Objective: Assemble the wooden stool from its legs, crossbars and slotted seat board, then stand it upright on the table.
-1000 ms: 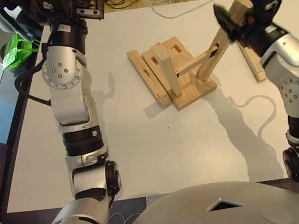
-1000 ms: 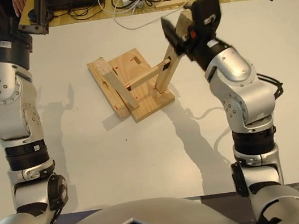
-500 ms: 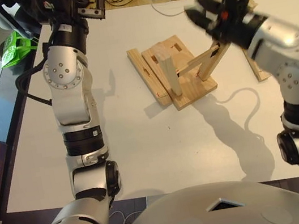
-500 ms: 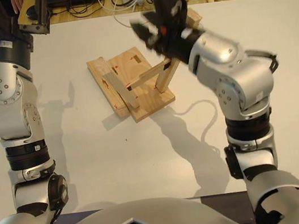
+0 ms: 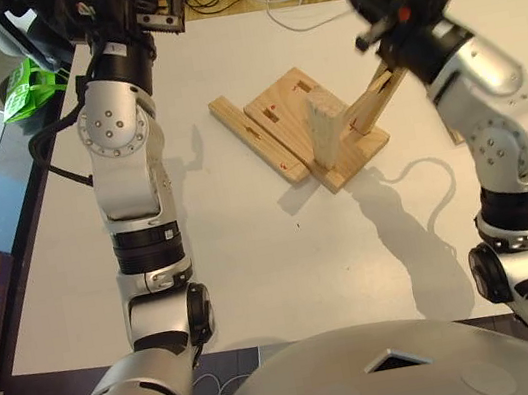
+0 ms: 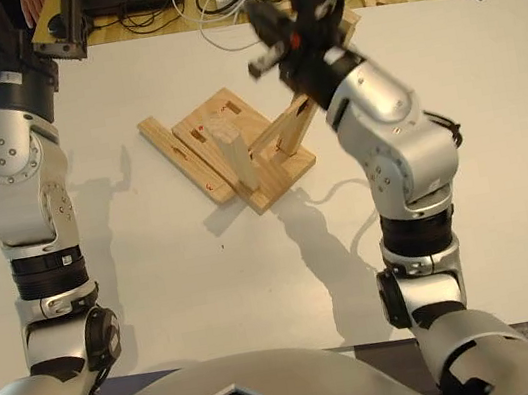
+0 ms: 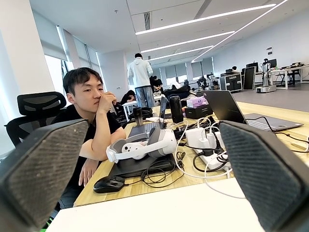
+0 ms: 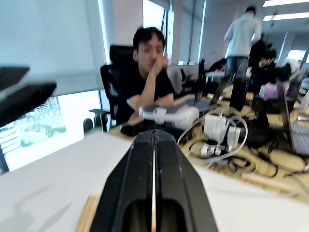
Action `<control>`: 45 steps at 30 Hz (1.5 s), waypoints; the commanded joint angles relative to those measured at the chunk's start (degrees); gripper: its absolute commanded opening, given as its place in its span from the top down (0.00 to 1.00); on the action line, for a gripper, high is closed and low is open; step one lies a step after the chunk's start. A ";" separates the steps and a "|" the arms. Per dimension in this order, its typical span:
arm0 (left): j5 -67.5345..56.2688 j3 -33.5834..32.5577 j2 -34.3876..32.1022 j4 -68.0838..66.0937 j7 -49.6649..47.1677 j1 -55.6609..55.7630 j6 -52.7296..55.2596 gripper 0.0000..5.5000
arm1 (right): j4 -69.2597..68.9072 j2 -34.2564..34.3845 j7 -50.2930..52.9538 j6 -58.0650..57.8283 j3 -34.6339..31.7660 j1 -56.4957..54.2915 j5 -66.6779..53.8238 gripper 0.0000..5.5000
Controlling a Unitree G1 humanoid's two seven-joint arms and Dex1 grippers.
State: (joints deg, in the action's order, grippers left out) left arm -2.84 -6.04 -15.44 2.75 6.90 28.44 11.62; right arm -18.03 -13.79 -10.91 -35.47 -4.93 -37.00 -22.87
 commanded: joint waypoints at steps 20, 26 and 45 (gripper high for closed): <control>1.25 0.54 0.31 -0.74 -0.53 -0.16 -0.99 0.10 | 8.51 -7.10 4.89 -13.43 1.74 -10.00 8.74 1.00; 1.68 -3.23 0.82 -4.24 -5.70 0.38 0.07 0.10 | 7.41 -5.70 -8.42 -0.35 3.59 -25.65 4.21 1.00; -4.45 -13.23 4.63 -9.60 -17.04 -0.80 4.04 0.10 | -9.23 -28.54 -32.60 -37.17 25.87 -3.54 -24.88 1.00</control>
State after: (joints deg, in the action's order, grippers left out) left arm -7.42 -19.76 -11.02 -7.47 -9.92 27.76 15.14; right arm -26.52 -41.19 -43.21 -72.05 19.70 -39.32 -49.48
